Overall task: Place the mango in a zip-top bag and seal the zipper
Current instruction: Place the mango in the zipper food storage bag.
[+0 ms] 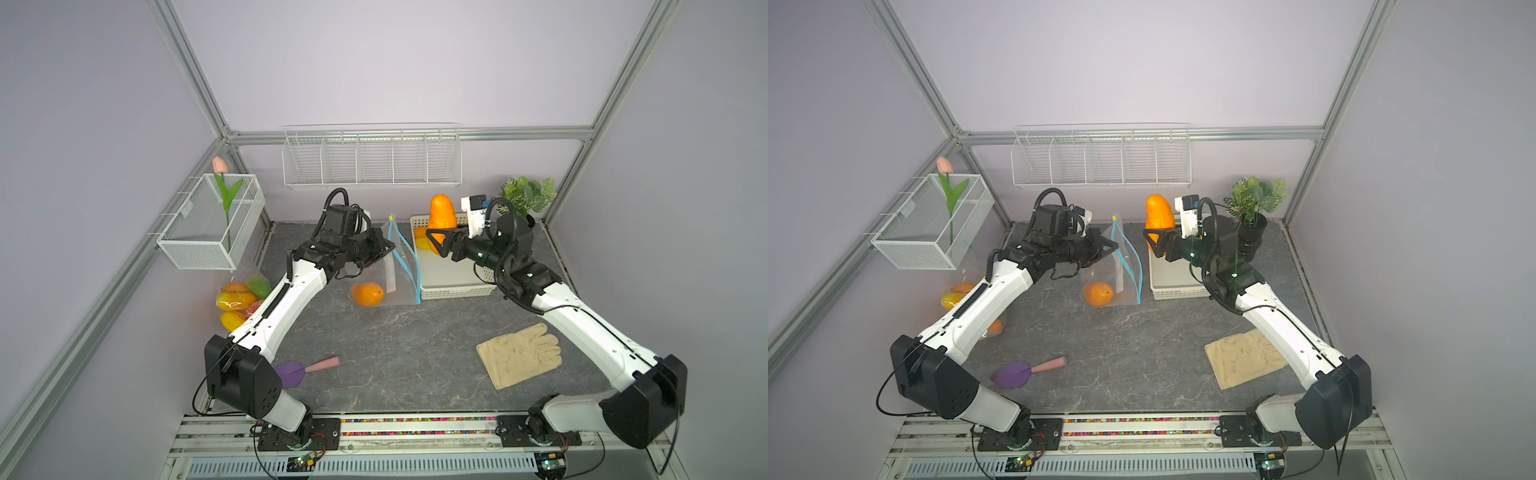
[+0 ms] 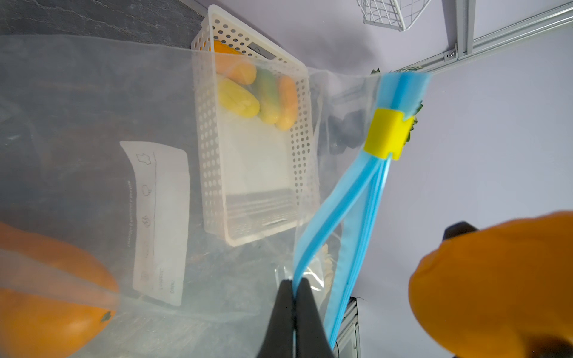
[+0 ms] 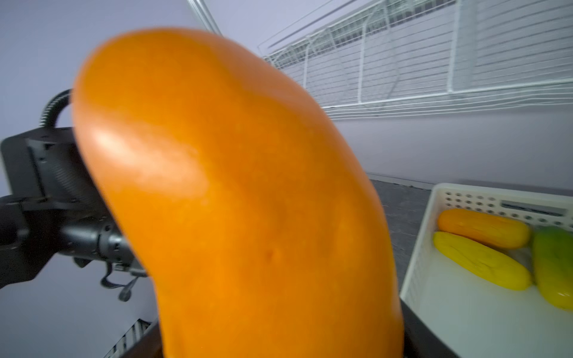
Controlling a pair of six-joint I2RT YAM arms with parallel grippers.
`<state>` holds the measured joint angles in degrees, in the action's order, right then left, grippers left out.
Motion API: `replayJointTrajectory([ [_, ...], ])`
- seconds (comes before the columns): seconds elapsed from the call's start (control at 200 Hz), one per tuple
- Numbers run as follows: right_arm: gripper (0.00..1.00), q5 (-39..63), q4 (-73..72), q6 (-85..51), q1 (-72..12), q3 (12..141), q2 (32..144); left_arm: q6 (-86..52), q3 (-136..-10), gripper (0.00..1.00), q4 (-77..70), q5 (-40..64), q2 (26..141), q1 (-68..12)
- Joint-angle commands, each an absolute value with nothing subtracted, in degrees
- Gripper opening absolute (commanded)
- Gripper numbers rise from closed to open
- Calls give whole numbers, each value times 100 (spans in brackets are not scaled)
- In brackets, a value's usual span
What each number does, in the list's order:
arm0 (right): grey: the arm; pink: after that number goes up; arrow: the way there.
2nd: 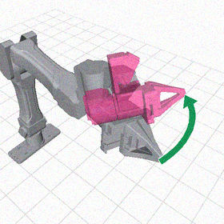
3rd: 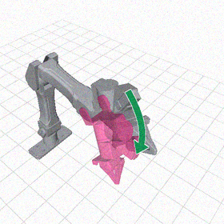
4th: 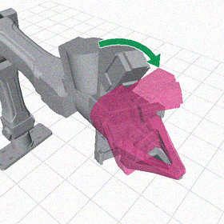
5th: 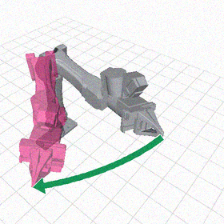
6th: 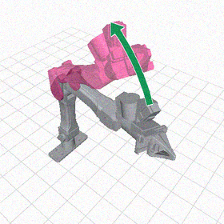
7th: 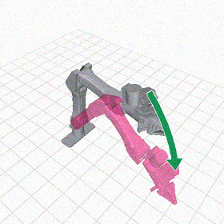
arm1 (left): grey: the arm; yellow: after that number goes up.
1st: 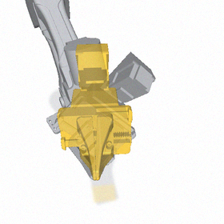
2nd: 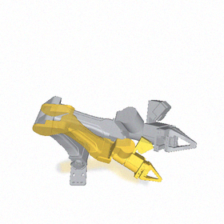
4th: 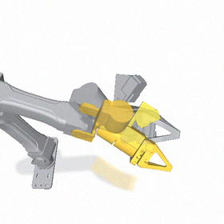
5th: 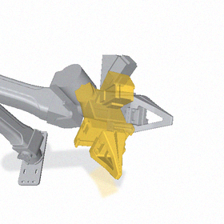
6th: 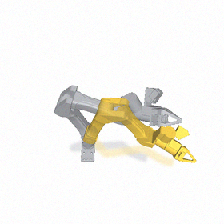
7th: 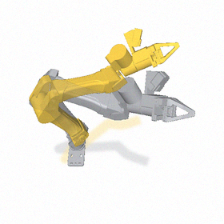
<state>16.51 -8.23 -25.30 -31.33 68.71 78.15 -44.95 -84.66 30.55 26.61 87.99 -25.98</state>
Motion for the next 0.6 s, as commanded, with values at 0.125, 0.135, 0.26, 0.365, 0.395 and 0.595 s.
replayJointTrajectory([
  [0.125,26,1799,-3267,-3111,-3701,6446,8265,-4528,-8574,0,3094,2694,8587,-2584],
  [0.135,26,1792,-3280,-3111,-3707,6448,8300,-4536,-8579,0,3094,2697,8576,-2584],
  [0.26,26,1707,-3597,-3114,-3793,6448,8657,-4485,-8628,0,3177,2628,8436,-2585],
  [0.365,26,1695,-3756,-3093,-3793,6417,8864,-4429,-8654,0,3278,2566,8369,-2575],
  [0.395,27,1703,-3825,-3093,-3796,6395,8912,-4434,-8649,0,3274,2559,8355,-2569],
  [0.595,39,1650,-4040,-3068,-3791,6278,9095,-4441,-8770,0,3216,2571,8242,-2549],
])
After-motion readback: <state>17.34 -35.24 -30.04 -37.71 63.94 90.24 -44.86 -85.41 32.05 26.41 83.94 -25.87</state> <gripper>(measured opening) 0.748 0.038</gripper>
